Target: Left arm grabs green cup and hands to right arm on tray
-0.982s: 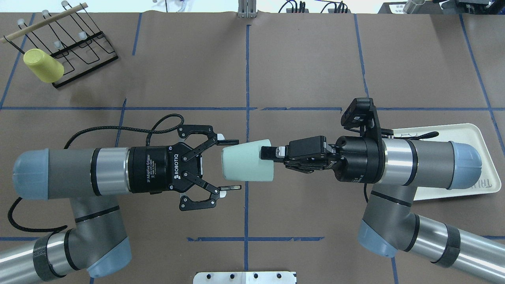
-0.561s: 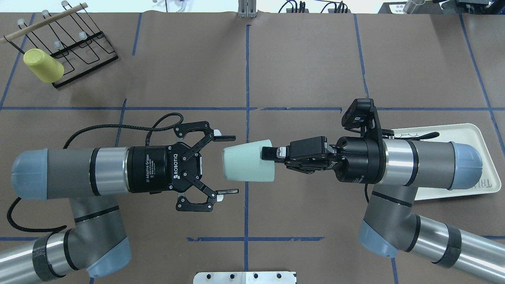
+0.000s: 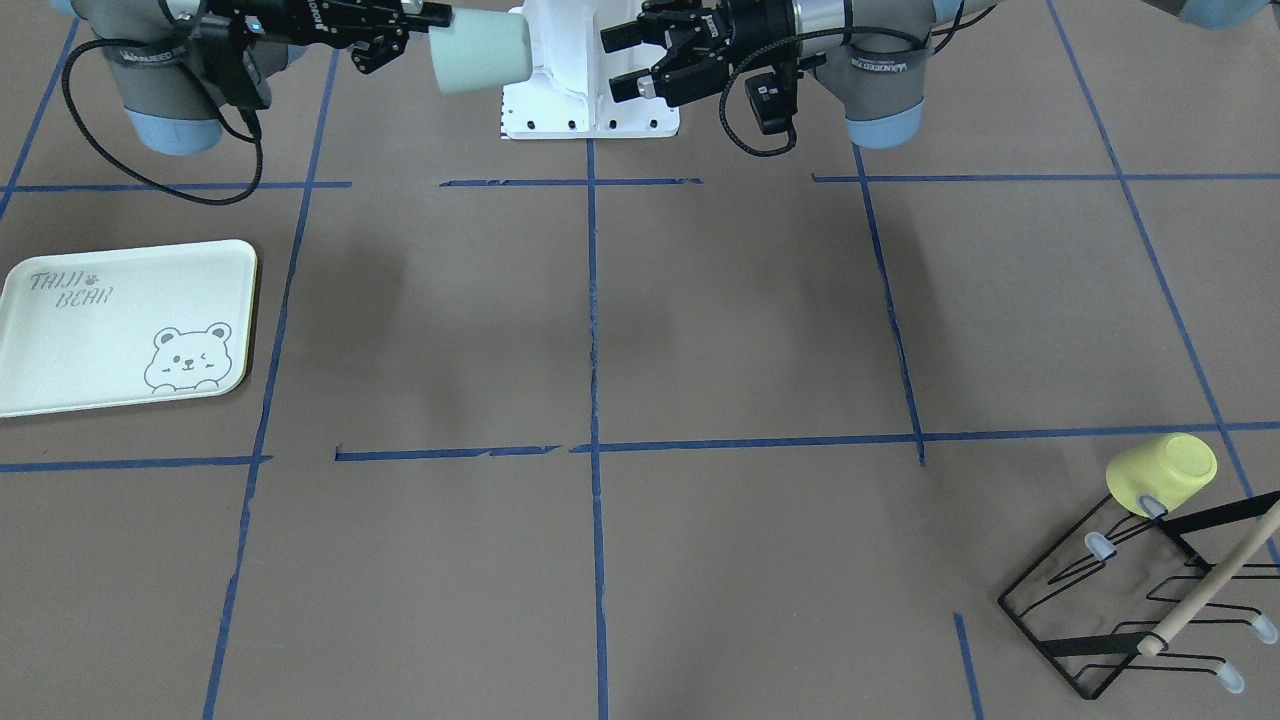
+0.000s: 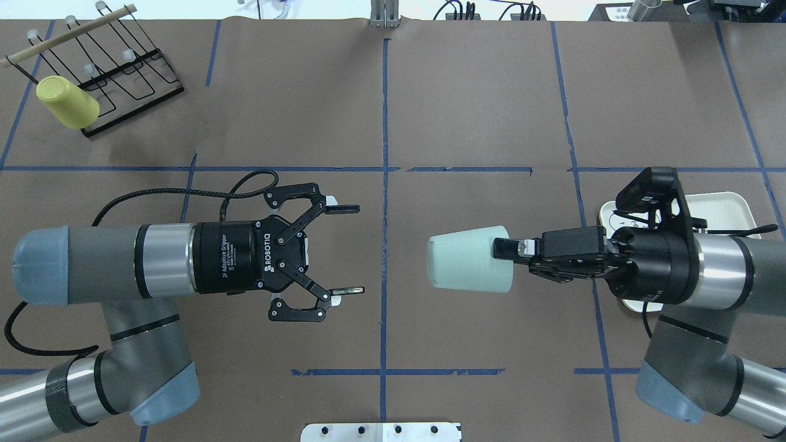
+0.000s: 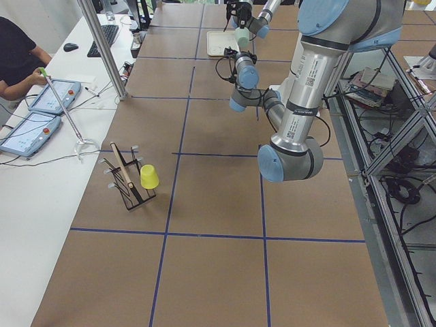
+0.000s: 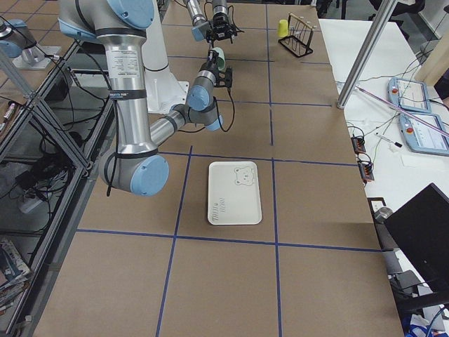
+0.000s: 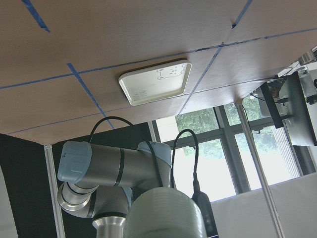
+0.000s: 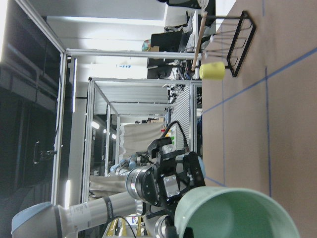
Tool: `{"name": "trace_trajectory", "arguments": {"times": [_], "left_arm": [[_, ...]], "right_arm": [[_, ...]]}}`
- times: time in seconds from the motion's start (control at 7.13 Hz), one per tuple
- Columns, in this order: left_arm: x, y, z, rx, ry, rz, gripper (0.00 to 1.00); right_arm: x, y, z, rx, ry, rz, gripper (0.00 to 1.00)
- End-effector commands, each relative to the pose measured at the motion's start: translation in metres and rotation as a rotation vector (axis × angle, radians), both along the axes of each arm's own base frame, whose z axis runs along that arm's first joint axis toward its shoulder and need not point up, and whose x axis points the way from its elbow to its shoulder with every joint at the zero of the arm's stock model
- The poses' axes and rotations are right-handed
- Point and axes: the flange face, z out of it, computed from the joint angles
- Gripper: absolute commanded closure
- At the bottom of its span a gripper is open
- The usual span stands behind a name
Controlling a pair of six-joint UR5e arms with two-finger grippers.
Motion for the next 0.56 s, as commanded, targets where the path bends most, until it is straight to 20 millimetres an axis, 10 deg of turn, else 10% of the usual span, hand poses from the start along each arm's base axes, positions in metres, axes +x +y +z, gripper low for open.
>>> {"name": "trace_trajectory", "arguments": {"times": [0.0,0.42], "left_arm": [[-0.013,-0.018,0.002,-0.001,-0.012,-0.049,0.0],[-0.021,-0.057,0.025,0.239,-0.22,-0.216,0.0]], "right_arm": [[0.049,-0.034,0.065,-0.075,0.173,0.1,1.0],[0.143,-0.122,0.17,-0.177,0.516,0.115,1.0]]}}
